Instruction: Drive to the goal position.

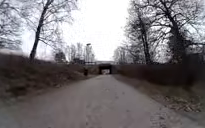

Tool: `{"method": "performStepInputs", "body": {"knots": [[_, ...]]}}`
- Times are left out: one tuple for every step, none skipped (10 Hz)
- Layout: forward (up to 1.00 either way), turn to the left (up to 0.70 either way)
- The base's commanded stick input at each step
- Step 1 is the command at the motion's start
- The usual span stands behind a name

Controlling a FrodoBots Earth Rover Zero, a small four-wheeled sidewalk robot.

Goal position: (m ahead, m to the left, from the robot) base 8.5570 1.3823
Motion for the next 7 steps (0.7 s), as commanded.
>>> {"method": "performStepInputs", "body": {"knots": [[0.7,0.0],[0.7,0.0],[0.7,0.0],[0.7,0.0],[0.7,0.0],[0.7,0.0],[0.7,0.0]]}}
